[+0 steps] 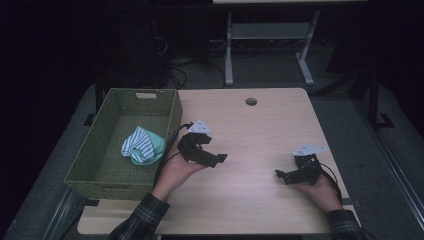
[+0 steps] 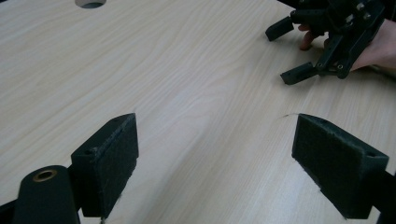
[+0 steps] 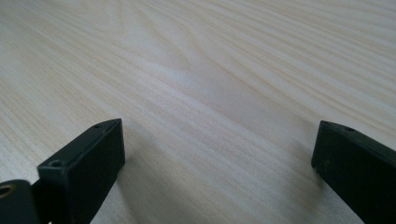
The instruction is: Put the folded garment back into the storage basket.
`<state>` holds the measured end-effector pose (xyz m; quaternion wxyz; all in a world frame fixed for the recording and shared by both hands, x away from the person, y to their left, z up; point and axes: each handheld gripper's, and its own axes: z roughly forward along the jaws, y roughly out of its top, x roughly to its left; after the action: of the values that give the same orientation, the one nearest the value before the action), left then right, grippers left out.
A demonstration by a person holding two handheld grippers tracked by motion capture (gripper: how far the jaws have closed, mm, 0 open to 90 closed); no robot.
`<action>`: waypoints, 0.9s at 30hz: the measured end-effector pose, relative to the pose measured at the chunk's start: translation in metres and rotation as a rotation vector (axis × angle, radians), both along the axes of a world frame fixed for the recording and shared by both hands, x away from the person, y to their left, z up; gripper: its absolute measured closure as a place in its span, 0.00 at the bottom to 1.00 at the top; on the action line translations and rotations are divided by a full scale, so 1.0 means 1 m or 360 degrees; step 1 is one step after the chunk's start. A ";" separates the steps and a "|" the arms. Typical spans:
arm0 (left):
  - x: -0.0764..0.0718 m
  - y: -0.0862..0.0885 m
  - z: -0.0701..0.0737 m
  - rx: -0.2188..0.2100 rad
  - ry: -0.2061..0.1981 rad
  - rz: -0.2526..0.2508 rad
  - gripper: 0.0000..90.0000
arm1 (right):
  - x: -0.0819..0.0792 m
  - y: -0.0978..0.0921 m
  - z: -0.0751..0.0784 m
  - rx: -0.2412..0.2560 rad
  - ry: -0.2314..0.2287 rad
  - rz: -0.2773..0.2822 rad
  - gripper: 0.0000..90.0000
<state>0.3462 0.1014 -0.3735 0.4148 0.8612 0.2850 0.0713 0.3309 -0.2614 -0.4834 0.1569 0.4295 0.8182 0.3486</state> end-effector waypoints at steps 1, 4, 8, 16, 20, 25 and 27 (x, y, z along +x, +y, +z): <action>-0.001 -0.002 -0.003 -0.0001 0.0001 0.0008 0.16 | 0.000 0.000 0.000 0.0000 0.0000 0.0000 0.02; -0.002 -0.007 -0.012 0.0011 -0.0001 0.0015 0.16 | 0.000 0.000 0.000 -0.0001 0.0001 -0.0002 0.02; -0.003 -0.012 -0.025 0.0040 0.0001 0.0022 0.16 | 0.000 0.000 0.000 0.0000 0.0001 -0.0002 0.02; -0.003 -0.018 -0.056 0.0100 0.0026 0.0040 0.16 | 0.000 0.000 0.000 -0.0001 0.0002 -0.0003 0.02; -0.005 -0.021 -0.070 0.0142 0.0037 0.0038 0.16 | 0.000 0.000 0.000 0.0001 0.0006 -0.0004 0.02; -0.005 -0.024 -0.086 0.0201 0.0033 0.0054 0.15 | 0.000 0.000 0.000 0.0002 0.0008 -0.0005 0.02; -0.005 -0.024 -0.092 0.0232 0.0048 0.0051 0.15 | 0.000 0.000 0.000 0.0001 0.0008 -0.0004 0.02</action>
<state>0.3410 0.0771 -0.4650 0.3455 0.8854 0.2990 0.0857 0.3306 -0.2612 -0.4833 0.1552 0.4314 0.8179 0.3476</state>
